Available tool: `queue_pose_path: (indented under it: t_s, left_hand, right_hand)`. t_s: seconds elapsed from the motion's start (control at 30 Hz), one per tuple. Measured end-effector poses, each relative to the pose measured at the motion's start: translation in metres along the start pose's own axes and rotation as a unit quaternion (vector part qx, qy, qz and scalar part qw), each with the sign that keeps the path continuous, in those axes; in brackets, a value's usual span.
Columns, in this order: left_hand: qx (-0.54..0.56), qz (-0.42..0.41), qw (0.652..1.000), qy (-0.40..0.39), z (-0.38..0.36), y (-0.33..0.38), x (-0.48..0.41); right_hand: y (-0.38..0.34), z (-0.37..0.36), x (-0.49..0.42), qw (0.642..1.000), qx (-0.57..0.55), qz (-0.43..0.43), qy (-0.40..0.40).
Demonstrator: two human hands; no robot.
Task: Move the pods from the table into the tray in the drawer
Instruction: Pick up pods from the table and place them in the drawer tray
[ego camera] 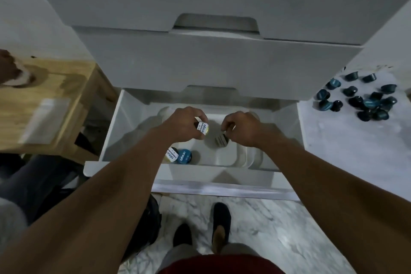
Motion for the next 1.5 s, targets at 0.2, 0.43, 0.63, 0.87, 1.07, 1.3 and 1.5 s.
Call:
queue_pose_path:
  t_s: [0.2, 0.43, 0.63, 0.87, 1.07, 1.3, 1.5]
  left_hand:
    - [-0.064, -0.016, 0.997, -0.05, -0.024, -0.007, -0.011]
    - [-0.13, -0.04, 0.989, -0.062, -0.024, -0.005, -0.019]
    - [-0.128, -0.033, 0.989, -0.066, -0.025, -0.006, -0.024]
    - [-0.115, -0.026, 0.991, -0.07, -0.026, -0.008, -0.025]
    - [-0.113, -0.025, 0.991, -0.067, -0.026, -0.009, -0.025]
    - [-0.139, -0.033, 0.988, -0.055, -0.025, -0.007, -0.026]
    - [-0.118, -0.037, 0.99, -0.061, -0.026, -0.007, -0.027]
  right_hand:
    - [0.008, -0.029, 0.004, 0.995, -0.012, -0.045, -0.083]
    - [-0.006, -0.032, -0.01, 0.993, 0.047, -0.012, -0.107]
    - [-0.003, -0.031, -0.011, 0.994, 0.045, -0.022, -0.093]
    - [0.005, -0.034, -0.001, 0.983, 0.032, -0.019, -0.178]
    - [0.0, -0.034, 0.0, 0.989, 0.008, -0.006, -0.147]
    - [-0.011, -0.044, -0.013, 0.986, 0.037, 0.02, -0.161]
    - [0.014, -0.036, -0.011, 0.983, -0.136, -0.08, -0.097]
Point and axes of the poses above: each hand's wrist, its own x-axis away from the middle knuckle, its own z-axis out of the back of the hand, y = z × x, the point moved 7 cm from there along -x, towards the middle knuckle, and after that the axes turned 11 degrees about z, right-handed, at the moved point
